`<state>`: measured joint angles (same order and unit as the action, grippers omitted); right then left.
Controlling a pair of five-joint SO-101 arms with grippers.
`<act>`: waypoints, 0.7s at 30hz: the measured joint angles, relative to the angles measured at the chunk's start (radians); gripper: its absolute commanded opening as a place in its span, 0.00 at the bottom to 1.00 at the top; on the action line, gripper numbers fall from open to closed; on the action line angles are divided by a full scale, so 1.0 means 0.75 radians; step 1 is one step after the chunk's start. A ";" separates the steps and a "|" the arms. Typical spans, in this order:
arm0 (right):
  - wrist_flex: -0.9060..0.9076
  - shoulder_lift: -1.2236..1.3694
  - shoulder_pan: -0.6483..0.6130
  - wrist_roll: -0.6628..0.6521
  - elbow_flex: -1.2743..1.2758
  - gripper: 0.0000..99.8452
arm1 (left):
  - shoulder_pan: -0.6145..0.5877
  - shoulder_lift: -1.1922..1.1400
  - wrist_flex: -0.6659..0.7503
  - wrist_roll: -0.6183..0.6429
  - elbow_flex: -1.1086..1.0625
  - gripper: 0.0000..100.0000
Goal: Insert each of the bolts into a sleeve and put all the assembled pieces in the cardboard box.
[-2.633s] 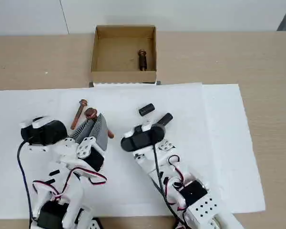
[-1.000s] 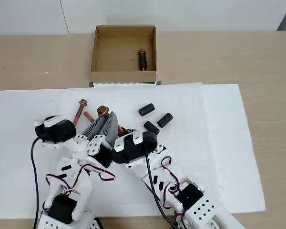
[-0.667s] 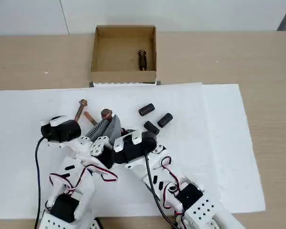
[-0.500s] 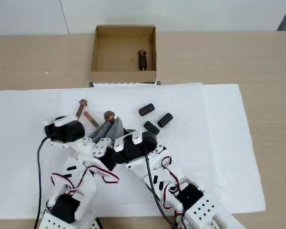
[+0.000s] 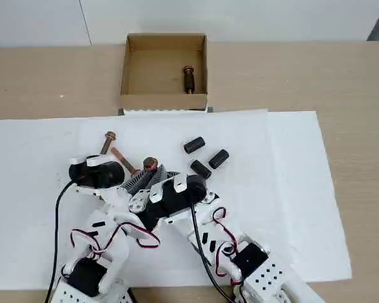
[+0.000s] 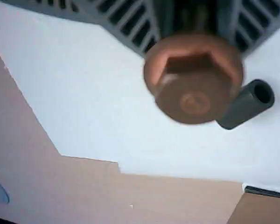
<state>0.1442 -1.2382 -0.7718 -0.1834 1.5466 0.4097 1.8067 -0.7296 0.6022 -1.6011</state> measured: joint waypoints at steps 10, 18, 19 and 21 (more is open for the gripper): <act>0.000 0.000 0.000 0.000 0.000 0.00 | 0.000 0.002 -0.006 -0.143 0.000 0.22; -0.012 0.000 0.000 0.000 -0.002 0.00 | 0.000 0.000 -0.010 -0.227 0.025 0.22; -0.012 0.000 0.000 0.000 -0.002 0.00 | 0.000 0.000 -0.010 -0.252 0.025 0.22; -0.012 0.000 0.000 0.000 -0.002 0.00 | -0.010 0.000 -0.010 -0.295 0.025 0.22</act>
<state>0.1350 -1.2382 -0.7718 -0.1834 1.5451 0.4020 1.8067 -0.7373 0.3813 -1.5827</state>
